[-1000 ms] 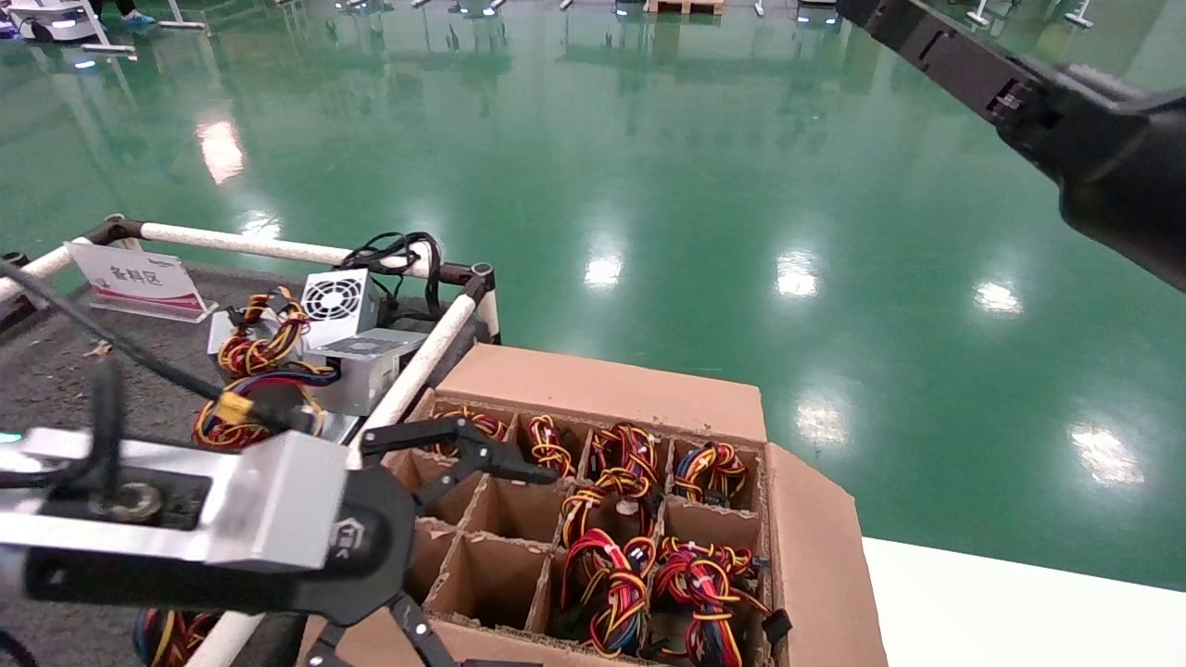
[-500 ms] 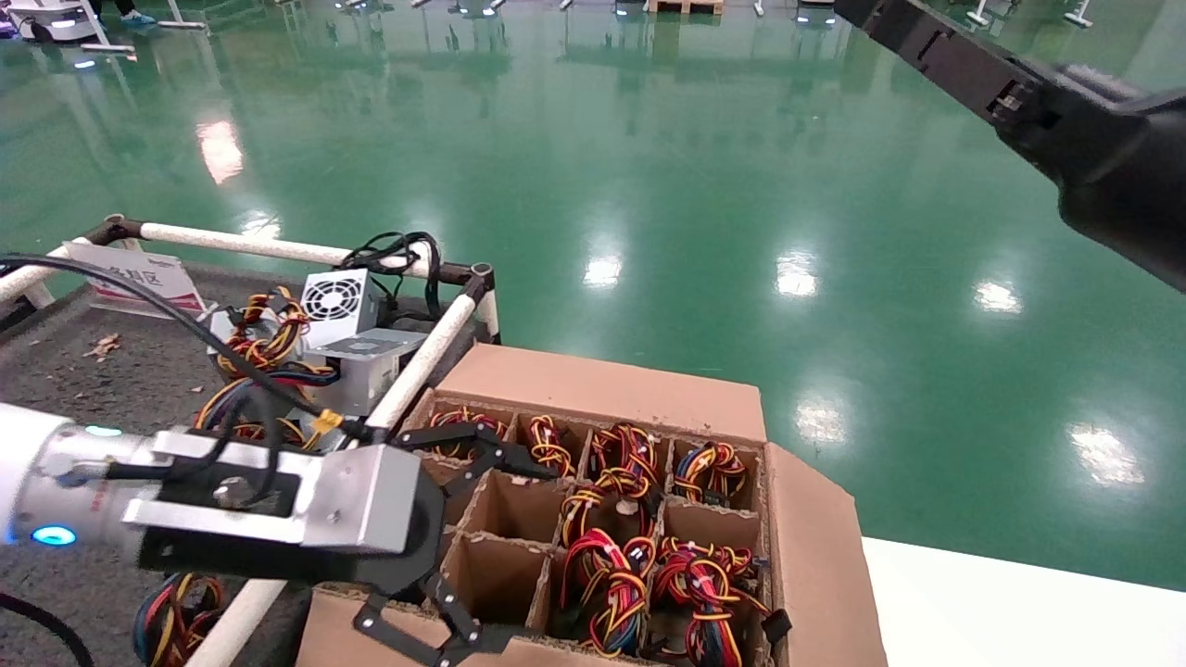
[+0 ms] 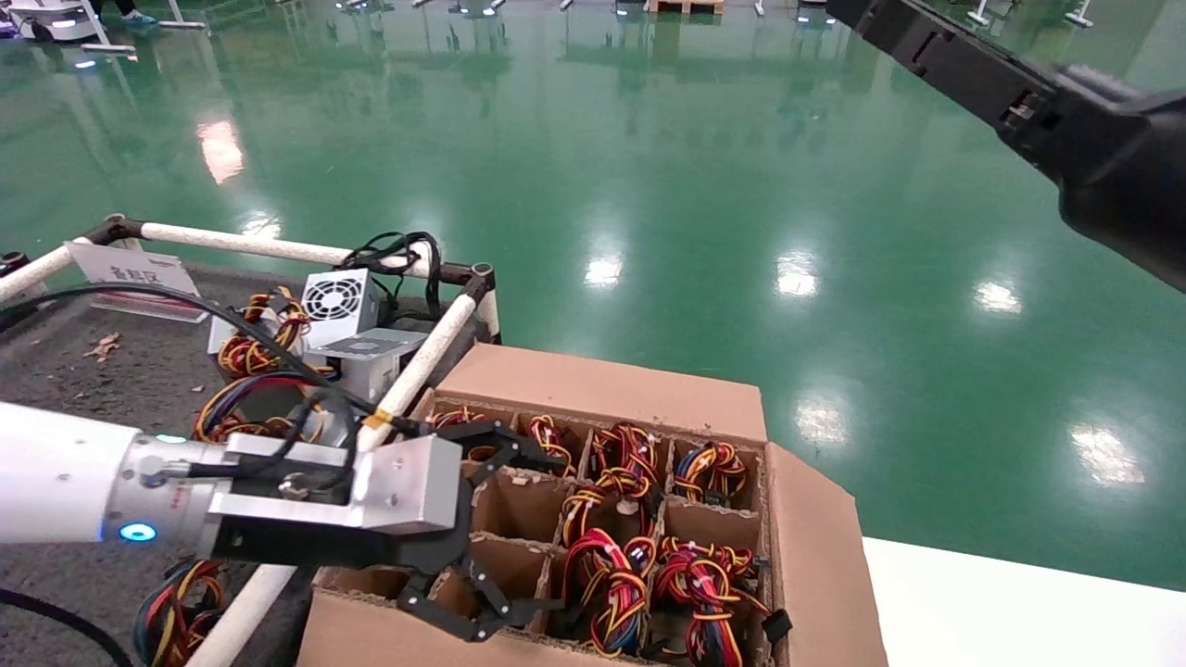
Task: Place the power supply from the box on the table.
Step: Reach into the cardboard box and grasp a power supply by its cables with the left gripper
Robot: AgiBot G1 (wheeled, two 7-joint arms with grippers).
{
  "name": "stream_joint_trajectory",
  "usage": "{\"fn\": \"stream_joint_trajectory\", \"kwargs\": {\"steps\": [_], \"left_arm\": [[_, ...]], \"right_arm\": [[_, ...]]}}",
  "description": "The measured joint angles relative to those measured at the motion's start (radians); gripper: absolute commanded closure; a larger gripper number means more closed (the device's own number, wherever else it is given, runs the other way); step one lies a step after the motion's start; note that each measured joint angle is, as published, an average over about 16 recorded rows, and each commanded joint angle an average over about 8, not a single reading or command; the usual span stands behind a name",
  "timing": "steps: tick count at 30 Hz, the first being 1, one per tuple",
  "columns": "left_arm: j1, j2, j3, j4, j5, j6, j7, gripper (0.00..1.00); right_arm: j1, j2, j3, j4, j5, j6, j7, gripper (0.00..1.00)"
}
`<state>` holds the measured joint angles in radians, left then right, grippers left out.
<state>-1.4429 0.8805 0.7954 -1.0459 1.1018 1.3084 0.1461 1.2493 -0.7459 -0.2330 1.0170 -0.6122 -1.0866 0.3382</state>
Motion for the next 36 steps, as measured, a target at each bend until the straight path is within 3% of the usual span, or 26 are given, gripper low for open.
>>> {"fn": "stream_joint_trajectory", "kwargs": {"steps": [36], "left_arm": [[-0.076,0.071,0.127,0.102,-0.007,-0.03,0.074,0.0]], "right_arm": [[0.0,0.0,0.0,0.0,0.0,0.0,0.0,0.0]]}}
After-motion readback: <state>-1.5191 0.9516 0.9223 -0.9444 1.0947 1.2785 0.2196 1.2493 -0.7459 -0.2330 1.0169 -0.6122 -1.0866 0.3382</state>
